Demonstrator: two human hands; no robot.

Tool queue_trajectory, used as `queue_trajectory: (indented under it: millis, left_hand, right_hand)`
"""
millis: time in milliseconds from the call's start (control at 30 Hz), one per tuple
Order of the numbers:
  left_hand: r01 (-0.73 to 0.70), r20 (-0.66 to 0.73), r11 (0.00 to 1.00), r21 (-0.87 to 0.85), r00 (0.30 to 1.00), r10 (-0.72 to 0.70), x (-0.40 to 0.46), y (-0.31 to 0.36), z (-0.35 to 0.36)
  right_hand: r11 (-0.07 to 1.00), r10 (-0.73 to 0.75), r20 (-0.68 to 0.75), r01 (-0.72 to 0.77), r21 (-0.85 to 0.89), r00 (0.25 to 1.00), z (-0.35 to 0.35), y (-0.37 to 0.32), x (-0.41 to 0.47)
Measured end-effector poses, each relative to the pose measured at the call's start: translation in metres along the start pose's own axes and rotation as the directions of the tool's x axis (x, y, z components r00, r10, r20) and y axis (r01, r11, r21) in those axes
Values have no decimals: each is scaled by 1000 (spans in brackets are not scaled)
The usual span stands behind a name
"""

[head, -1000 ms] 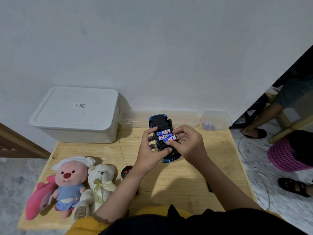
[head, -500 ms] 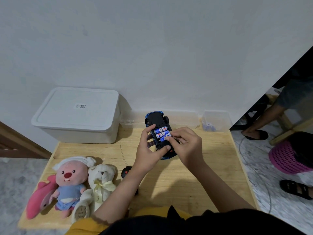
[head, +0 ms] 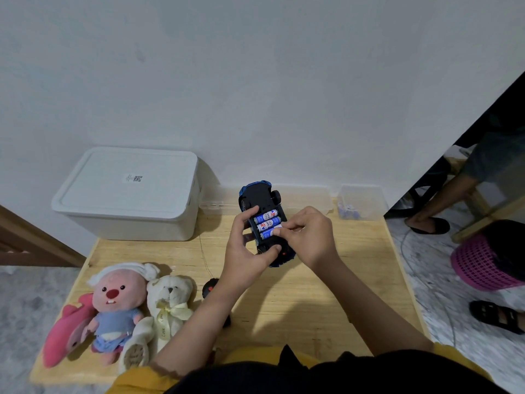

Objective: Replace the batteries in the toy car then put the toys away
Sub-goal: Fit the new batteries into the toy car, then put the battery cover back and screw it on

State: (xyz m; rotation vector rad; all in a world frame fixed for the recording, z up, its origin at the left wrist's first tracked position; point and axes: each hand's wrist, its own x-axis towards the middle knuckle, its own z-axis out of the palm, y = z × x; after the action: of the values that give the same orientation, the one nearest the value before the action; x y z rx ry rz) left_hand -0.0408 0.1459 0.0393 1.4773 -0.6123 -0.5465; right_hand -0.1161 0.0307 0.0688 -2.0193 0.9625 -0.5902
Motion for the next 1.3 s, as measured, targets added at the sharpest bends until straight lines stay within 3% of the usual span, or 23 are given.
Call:
queue_trajectory:
  millis: [133,300,400,600,867,1000,1200,1300]
  left_hand:
    - [11,12,1000,1,1000,-11,-2,7,-1]
    - [20,25,1000,6,999,-21,-2,11,-1]
    - [34,30,999,8,999,-34,-1,11,-1]
    - [44,49,998,45,998,-46,-6,12,-4]
    - [110,112,992,66,987,-117,-20,3,-7]
    - [180,147,983,20,972,-181,-27,-5,-7]
    - [247,182,969,31,951,-248,-44,-24,-8]
    - [255,185,964,70,947,-264,-51,-32,-9]
  right_hand:
    - [982,130,107,-143,122,986,-11,-5,12]
    - [992,36,66,-43,115,997,-11,-7,8]
    - [997,-59,55,56,49,997,-8,-9,3]
    - [957,-148,210,193,-217,967,-12,-11,4]
    - [911,-122,320,234,-340,939,-8,4,-12]
    - [990,-67,206,91,-107,976,-3,17,-27]
    - [979,34,45,-42,199,998,3,47,-56]
    - [997,58,-32,-56,56,998,-2,72,-69]
